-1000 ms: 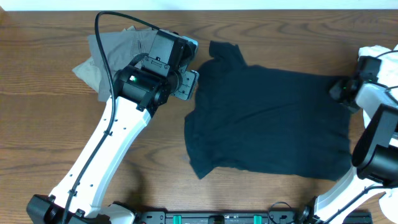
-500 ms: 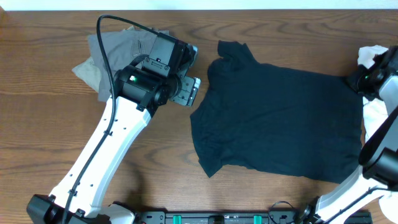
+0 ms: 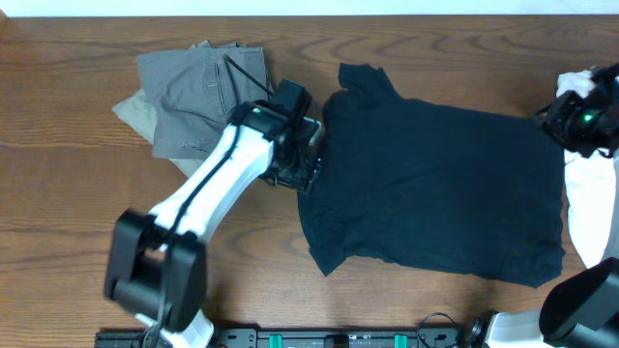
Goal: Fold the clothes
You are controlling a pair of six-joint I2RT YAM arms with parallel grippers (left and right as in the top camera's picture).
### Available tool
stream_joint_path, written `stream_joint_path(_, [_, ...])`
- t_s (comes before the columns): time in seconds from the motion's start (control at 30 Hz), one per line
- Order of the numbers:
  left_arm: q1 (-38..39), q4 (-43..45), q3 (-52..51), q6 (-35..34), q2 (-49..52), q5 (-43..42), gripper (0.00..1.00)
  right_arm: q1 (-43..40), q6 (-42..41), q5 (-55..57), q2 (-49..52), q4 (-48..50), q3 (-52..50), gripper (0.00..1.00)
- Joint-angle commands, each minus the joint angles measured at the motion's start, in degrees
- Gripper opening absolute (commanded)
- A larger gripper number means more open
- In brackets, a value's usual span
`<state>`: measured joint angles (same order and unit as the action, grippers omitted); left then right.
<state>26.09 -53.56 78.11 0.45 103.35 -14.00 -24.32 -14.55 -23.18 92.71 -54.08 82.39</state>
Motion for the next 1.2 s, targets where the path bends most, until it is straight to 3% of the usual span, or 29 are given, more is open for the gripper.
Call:
stream_joint_path(0.0, [0.0, -0.1, -0.4, 2.6, 5.6, -2.3, 0.71, 2.2, 2.0, -0.6, 0.7, -2.3, -0.8, 0.32])
stream_joint_path(0.27, [0.0, 0.8, -0.4, 5.5, 14.7, -2.3, 0.61, 4.6, 2.6, 0.9, 0.7, -5.0, -2.2, 0.33])
stream_joint_path(0.37, [0.0, 1.6, -0.4, 6.4, 16.3, -1.7, 0.37, 4.9, 2.6, 2.0, 0.7, -6.0, -2.5, 0.33])
stream_joint_path(0.43, [0.0, 2.3, -0.4, 6.4, 16.7, 0.9, 0.10, 5.0, 2.6, 4.3, 0.7, -6.6, -3.0, 0.33])
stream_joint_path(0.47, [-0.1, 2.8, -0.4, 5.7, 16.7, 3.1, 0.06, 5.1, 2.6, 5.6, 0.7, -6.7, -3.5, 0.33])
stream_joint_path(0.6, [-1.9, 4.5, 0.8, -6.1, 16.5, 17.2, 0.06, 5.1, 0.2, 10.4, 0.7, -5.3, -7.9, 0.32])
stream_joint_path(0.67, [-3.1, 5.2, 1.3, -8.8, 16.4, 20.1, 0.06, 5.0, -1.1, 12.0, 0.7, -3.5, -11.3, 0.31])
stream_joint_path(0.93, [-4.8, 12.0, 1.4, -9.0, 16.3, 20.9, 0.06, 5.0, -8.5, 16.5, 0.7, 9.6, -27.1, 0.18])
stream_joint_path(1.17, [-4.8, 10.9, 1.4, -9.2, 16.1, 20.7, 0.06, 5.0, -15.7, 24.2, 0.7, 19.6, -37.1, 0.06])
